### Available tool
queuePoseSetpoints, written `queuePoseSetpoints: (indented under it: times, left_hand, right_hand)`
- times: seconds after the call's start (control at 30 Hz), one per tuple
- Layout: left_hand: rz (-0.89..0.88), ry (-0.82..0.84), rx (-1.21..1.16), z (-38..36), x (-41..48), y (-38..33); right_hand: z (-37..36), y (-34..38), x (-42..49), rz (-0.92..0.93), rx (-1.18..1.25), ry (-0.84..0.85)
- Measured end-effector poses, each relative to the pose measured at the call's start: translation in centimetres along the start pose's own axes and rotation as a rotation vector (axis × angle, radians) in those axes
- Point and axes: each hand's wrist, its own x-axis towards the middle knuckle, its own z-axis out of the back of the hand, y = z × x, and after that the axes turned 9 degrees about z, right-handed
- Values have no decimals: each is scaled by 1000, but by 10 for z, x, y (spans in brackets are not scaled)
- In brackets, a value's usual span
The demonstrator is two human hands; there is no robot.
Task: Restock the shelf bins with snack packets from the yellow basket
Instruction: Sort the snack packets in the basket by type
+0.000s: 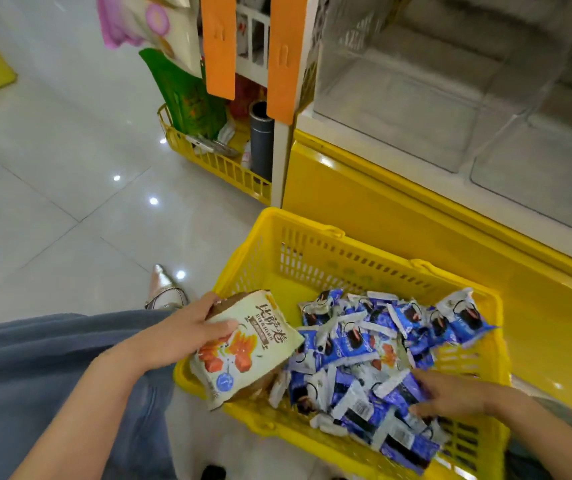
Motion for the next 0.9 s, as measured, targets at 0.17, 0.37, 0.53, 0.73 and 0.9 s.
queuePoseSetpoints:
  times: [0.17,0.37,0.53,0.73,0.9]
  left_hand:
    - [43,-206,241,-11,-10,14]
    - [-459,-576,193,-51,-10,-55]
    - [-492,-376,97,-144,73,-114]
    - [-27,-403,86,-167,195,-69]
    - [176,-328,-95,-176,241,-40]
  right_hand:
    - [-3,-3,0,-49,-276,-56]
    - [14,30,8,184,-265,-642]
    - [30,48,48,373,-216,-758]
    - [41,17,90,259,-448,-614]
    - [51,2,100,320,-465,-612]
